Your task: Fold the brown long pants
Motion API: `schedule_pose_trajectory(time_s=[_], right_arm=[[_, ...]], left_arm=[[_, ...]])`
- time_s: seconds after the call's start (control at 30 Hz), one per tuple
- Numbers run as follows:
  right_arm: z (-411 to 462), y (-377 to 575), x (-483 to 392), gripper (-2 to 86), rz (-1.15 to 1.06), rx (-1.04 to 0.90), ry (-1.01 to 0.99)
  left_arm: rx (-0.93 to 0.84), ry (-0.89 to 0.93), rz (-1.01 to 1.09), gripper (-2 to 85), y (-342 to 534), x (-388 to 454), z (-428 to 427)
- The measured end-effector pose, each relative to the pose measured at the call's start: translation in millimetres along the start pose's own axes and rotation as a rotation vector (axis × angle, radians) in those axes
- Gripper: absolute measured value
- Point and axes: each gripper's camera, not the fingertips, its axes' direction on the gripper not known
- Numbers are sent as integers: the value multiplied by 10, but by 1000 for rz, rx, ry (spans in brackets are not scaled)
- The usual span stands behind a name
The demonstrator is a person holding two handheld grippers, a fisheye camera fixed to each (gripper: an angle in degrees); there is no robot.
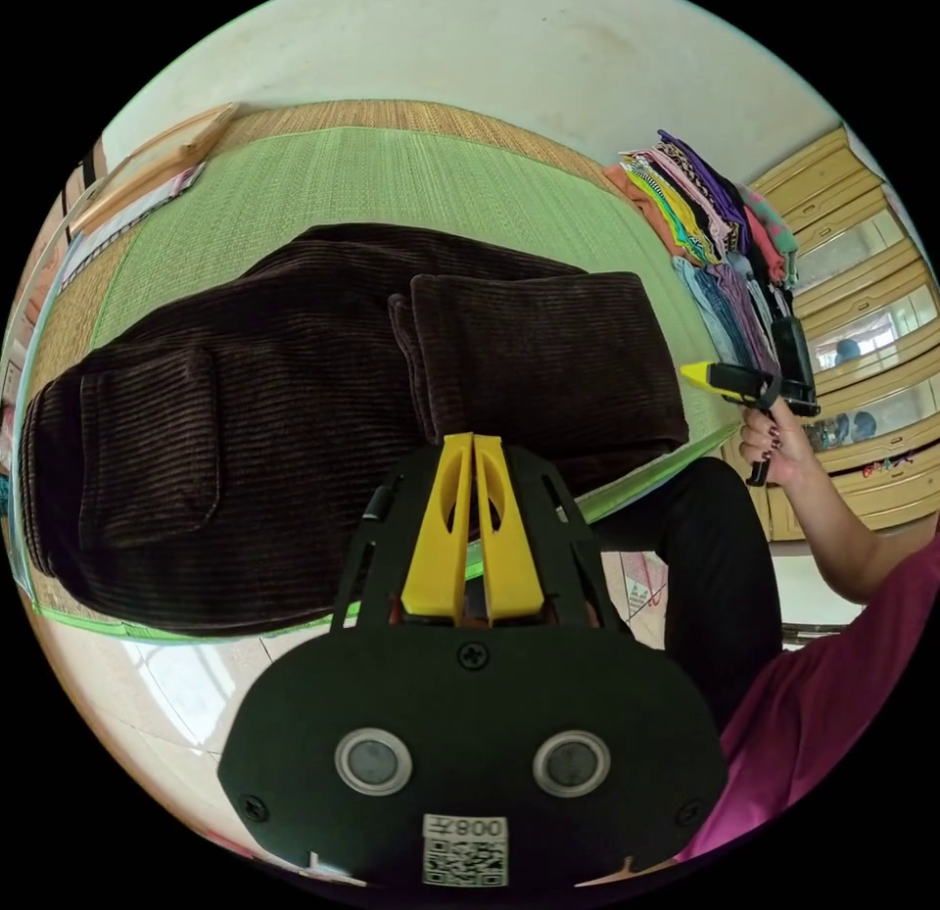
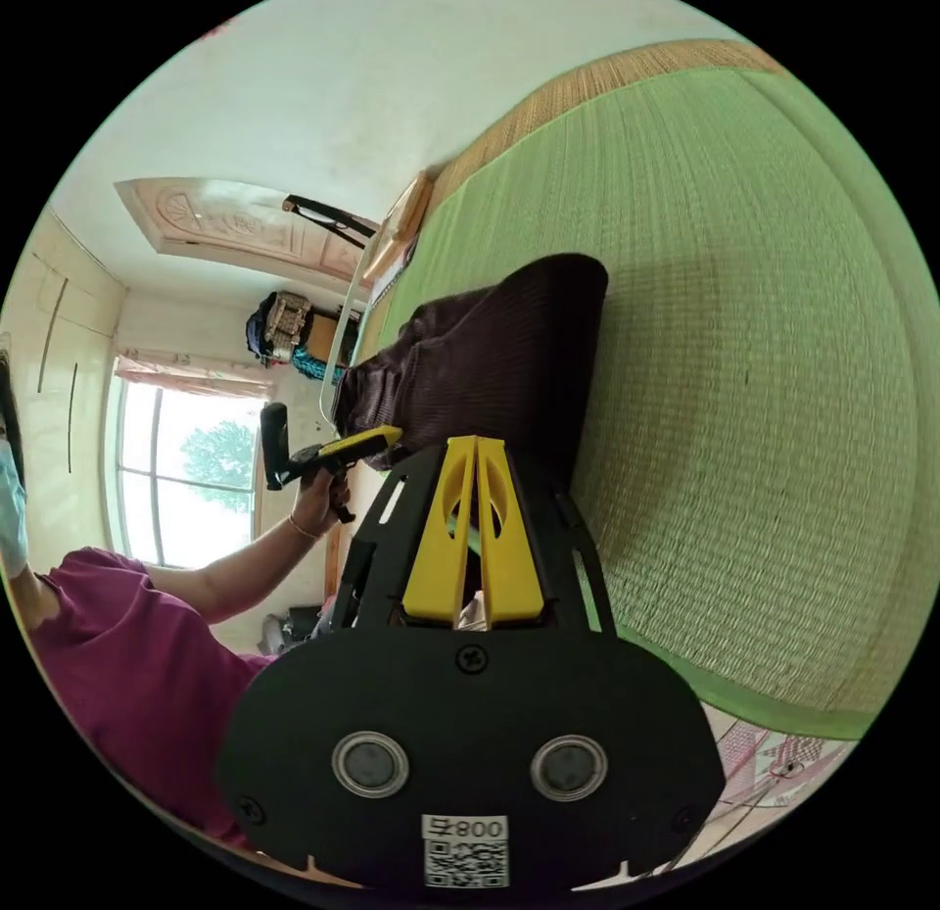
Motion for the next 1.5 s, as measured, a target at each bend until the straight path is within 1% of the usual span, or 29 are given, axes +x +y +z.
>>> schedule_pose_trajectory(time_s=[0.1, 0.17, 0.27, 0.37, 0.47, 0.53, 0.6, 0.67, 0.73, 0.8, 0.9, 0.97, 1.03, 1.1, 1.17, 1.2, 1.33, 1.4, 1.5], right_arm=[[-146, -263, 252, 0, 23, 86, 49], [-97, -421, 486, 0, 69, 97, 76], [210, -476, 836, 0, 119, 16, 112], [146, -249, 949, 0, 134, 58, 64], [-15, 131, 793, 0, 39, 56, 22], [-56, 447, 686, 0, -10, 30, 9], [96, 902, 675, 0, -34, -61, -13], [318, 1182, 807, 0, -8, -151, 17], [413, 1364, 1005, 0, 51, -150, -28], [398, 1407, 1121, 1, 64, -138, -42], [467, 1486, 1199, 1, 43, -175, -45], [458, 1575, 1294, 2, 55, -162, -65], [372, 1682, 1432, 3, 84, -111, -119], [183, 1840, 1667, 6, 137, -13, -158], [48, 1952, 1855, 11, 176, 46, -148], [-7, 2004, 1973, 18, 197, 58, -130], [-11, 2111, 2270, 48, 228, 46, -153], [113, 2105, 2451, 70, 237, -8, -226], [314, 2029, 2558, 78, 215, -109, -260]], left_arm=[[2, -25, 2, 0, -107, 65, -133], [2, -30, -4, 0, -192, 98, -241], [-3, -38, -3, 0, -312, 146, -372], [-8, -41, 0, 0, -429, 192, -509], [-6, -23, -9, 0, -537, 210, -646], [-1, 1, -24, 1, -594, 203, -728], [5, 31, -43, 1, -649, 189, -807], [5, 64, -65, 3, -739, 190, -908], [1, 78, -78, 5, -811, 221, -993], [12, 76, -73, 8, -876, 312, -1122], [47, 56, 16, 24, -993, 700, -1361], [62, 109, 119, 50, -1111, 1167, -1441], [62, 153, 208, 68, -1208, 1583, -1420], [37, 171, 317, 82, -1320, 2025, -1338], [8, 112, 425, 95, -1478, 2537, -1218], [4, 104, 444, 98, -1515, 2637, -1198], [-17, 85, 531, 113, -1693, 3106, -1156], [-35, 59, 533, 119, -1733, 3214, -1131], [-58, 34, 522, 126, -1770, 3349, -1084]])
